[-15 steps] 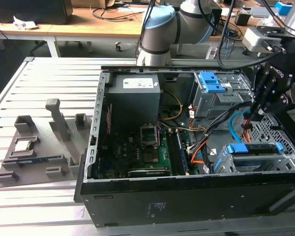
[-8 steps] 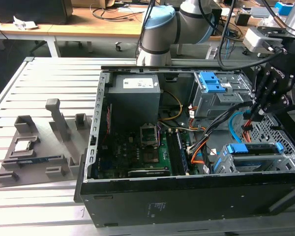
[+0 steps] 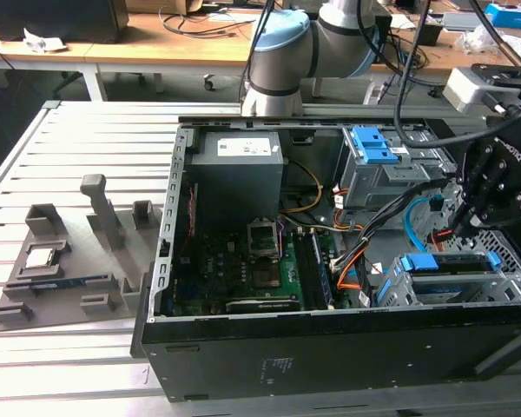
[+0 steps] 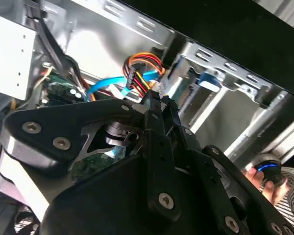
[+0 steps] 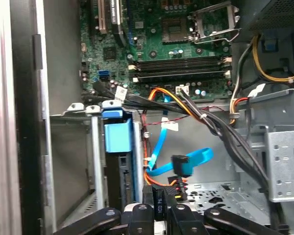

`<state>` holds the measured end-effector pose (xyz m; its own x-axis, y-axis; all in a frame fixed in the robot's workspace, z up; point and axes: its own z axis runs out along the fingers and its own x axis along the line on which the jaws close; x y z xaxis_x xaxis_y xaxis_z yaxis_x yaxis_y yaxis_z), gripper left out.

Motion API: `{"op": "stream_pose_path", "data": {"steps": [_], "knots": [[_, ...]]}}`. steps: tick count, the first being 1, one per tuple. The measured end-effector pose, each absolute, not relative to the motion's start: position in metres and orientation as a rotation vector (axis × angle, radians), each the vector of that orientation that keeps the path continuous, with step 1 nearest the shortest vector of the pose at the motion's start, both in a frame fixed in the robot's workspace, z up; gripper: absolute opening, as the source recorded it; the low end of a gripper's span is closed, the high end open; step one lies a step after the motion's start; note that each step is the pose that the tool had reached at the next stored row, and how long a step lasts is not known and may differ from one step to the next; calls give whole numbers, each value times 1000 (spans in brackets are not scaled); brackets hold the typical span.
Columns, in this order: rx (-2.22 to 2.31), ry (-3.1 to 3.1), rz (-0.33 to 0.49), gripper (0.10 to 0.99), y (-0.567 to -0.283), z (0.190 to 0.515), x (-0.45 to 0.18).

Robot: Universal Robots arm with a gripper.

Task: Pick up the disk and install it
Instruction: 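Insert the first disk wire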

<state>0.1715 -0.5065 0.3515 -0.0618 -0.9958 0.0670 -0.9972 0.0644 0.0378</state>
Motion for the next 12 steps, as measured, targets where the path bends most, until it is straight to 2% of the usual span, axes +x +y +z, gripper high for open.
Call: {"op": "stream_pose_path", "data": {"steps": [6, 12], "knots": [[2083, -2221, 63, 196, -525, 351, 171], [2081, -2218, 68, 196, -527, 351, 171]]}}
